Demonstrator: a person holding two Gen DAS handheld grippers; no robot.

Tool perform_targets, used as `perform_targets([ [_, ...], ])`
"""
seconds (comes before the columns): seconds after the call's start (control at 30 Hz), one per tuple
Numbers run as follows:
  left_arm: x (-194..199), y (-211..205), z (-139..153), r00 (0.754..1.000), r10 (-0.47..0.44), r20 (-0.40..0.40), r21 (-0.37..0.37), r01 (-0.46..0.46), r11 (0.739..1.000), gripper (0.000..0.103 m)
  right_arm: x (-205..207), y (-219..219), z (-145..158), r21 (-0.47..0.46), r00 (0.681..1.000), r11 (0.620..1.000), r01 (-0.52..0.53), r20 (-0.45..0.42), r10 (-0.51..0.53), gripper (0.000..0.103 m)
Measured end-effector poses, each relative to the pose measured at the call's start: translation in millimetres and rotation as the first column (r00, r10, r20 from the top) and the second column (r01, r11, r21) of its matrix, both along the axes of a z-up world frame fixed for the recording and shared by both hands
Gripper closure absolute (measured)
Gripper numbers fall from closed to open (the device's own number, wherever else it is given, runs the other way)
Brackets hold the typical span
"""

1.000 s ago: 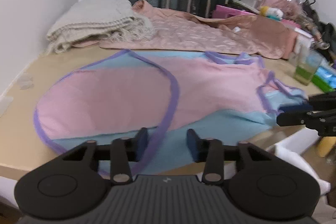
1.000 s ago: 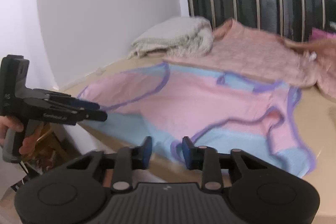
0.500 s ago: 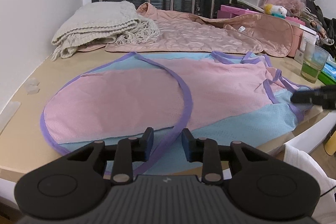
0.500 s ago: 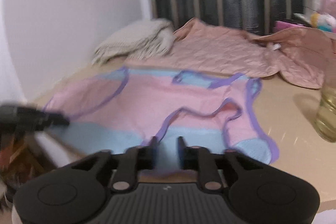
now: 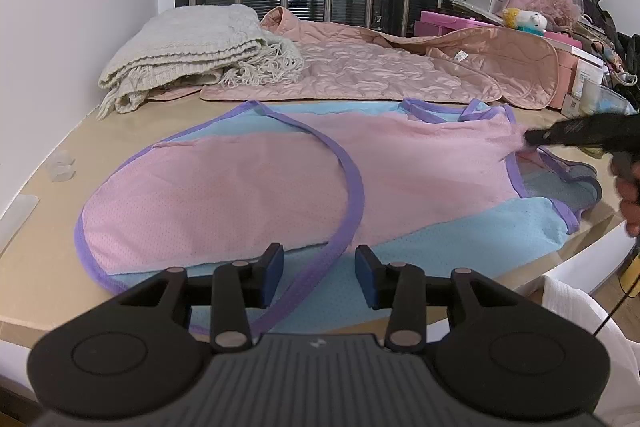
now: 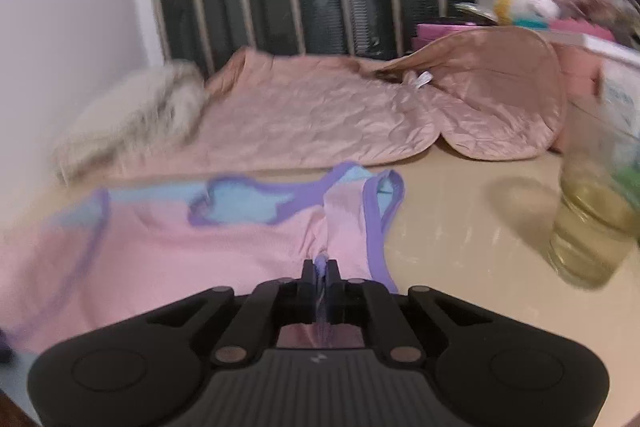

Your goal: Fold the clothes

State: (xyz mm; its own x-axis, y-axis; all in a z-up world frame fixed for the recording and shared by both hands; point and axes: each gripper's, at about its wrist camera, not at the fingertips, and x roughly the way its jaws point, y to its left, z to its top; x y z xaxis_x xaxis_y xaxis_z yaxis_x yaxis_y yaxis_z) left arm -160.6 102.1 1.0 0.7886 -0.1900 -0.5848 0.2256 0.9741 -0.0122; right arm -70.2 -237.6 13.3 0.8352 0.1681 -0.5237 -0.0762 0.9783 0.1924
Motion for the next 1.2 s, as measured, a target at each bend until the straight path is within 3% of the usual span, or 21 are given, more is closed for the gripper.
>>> perform_targets([
  [0.17, 2, 0, -1, 1.000, -0.005, 0.003, 0.005, 0.005, 1.000, 0.061, -27, -33, 13, 0.201, 0.999, 0.979, 0.031, 0.023, -0.037, 0.100],
  [0.27, 3, -1, 0, 1.000, -0.006, 0.002, 0.008, 0.006, 1.000, 0.059, -27, -41, 3, 0.241, 0.998, 0.970, 0.033, -0.050, -0.022, 0.094],
  [0.33, 2, -1, 0, 1.000, -0.003, 0.002, 0.007, 0.003, 1.000, 0.059, -27, -41, -5, 0.235, 0.995, 0.971, 0.046, -0.092, -0.025, 0.087],
  [0.4, 1, -1, -1, 1.000, -0.002, 0.003, 0.007, 0.002, 1.000, 0.059, -31, -36, -5, 0.182, 0.998, 0.982, 0.045, -0.056, -0.035, 0.072],
  [0.57, 1, -3, 0, 1.000, 0.001, 0.003, 0.008, -0.001, 1.000, 0.057, -24, -17, 11, 0.004, 0.996, 1.000, 0.010, 0.088, -0.011, 0.061],
  [0.63, 1, -4, -1, 1.000, 0.002, 0.005, 0.010, -0.002, 1.000, 0.056, -4, -8, 10, -0.059, 0.995, 0.997, -0.040, 0.087, 0.045, 0.061],
  [0.7, 1, -4, -1, 1.000, 0.002, 0.004, 0.010, -0.002, 1.000, 0.056, 19, 1, 3, -0.090, 0.995, 0.991, -0.096, 0.022, 0.098, 0.064],
  [0.73, 1, -4, -1, 1.000, 0.001, 0.004, 0.008, -0.001, 1.000, 0.055, 29, 4, 0, -0.097, 0.993, 0.988, -0.120, -0.008, 0.120, 0.070],
  [0.77, 1, -3, -1, 1.000, 0.000, 0.003, 0.005, 0.000, 1.000, 0.055, 36, 5, -3, -0.084, 0.993, 0.990, -0.114, -0.029, 0.112, 0.101],
  [0.8, 1, -2, -1, 1.000, 0.000, 0.003, 0.003, 0.000, 1.000, 0.055, 40, 1, -5, -0.051, 0.996, 0.995, -0.080, -0.049, 0.077, 0.102],
  [0.93, 1, -1, 0, 1.000, -0.002, 0.004, 0.000, 0.002, 1.000, 0.055, 45, -21, -8, 0.081, 0.996, 0.997, -0.006, -0.084, 0.013, 0.100],
  [1.07, 1, 1, 1, 1.000, -0.010, 0.003, -0.006, 0.010, 1.000, 0.055, 21, -18, 5, 0.010, 1.000, 1.000, -0.026, -0.012, 0.026, 0.075],
  [1.17, 0, 2, 2, 1.000, -0.018, 0.004, -0.011, 0.018, 1.000, 0.055, -7, -8, 17, -0.057, 0.994, 0.993, -0.104, 0.034, 0.106, 0.072],
  [1.2, -1, 2, 2, 1.000, -0.025, 0.009, -0.015, 0.025, 1.000, 0.055, -16, -3, 17, -0.041, 0.988, 0.988, -0.151, 0.018, 0.152, 0.073],
])
